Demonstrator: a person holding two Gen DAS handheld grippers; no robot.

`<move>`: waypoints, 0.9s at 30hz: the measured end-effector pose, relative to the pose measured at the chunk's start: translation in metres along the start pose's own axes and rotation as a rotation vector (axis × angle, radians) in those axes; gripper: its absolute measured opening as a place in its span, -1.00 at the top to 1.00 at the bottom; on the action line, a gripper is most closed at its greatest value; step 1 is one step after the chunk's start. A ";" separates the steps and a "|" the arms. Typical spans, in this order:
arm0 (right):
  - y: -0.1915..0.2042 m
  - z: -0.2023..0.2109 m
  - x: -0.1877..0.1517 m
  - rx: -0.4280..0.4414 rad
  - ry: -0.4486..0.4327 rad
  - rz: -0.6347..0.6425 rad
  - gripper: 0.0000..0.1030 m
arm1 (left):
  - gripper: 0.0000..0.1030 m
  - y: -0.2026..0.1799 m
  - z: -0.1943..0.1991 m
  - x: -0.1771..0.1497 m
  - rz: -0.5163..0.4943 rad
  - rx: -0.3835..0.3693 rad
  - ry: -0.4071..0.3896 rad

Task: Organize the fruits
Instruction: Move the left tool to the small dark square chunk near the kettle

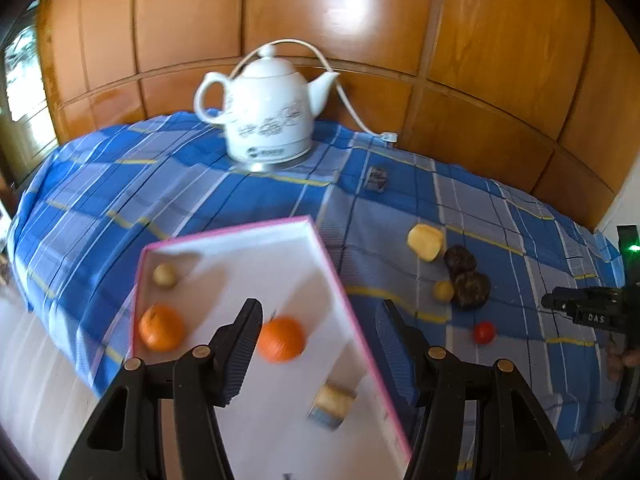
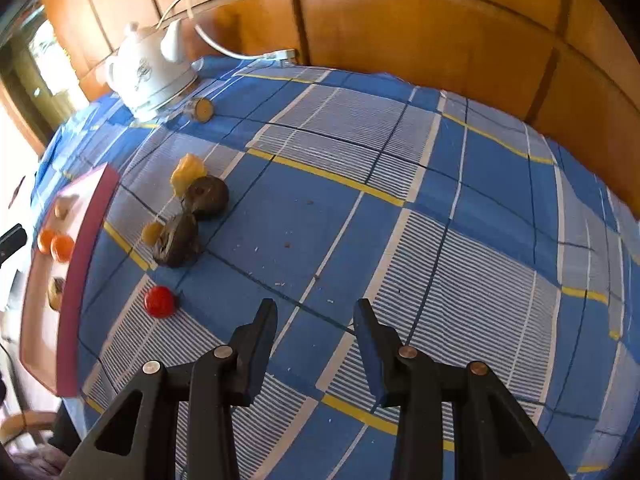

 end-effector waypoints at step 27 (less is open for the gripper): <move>0.008 0.013 0.008 0.138 0.013 -0.092 0.22 | 0.07 -0.065 -0.190 0.120 -0.086 -0.043 0.125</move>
Point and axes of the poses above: each gripper's, at about its wrist camera, not at the fingertips, and z roughly against the way its jaws point, y to its left, x to its top, the point moved 7 cm from there along -z, roughly the way its jaws point, and after that the axes turned 2 degrees about -x, right-handed, at the moved point
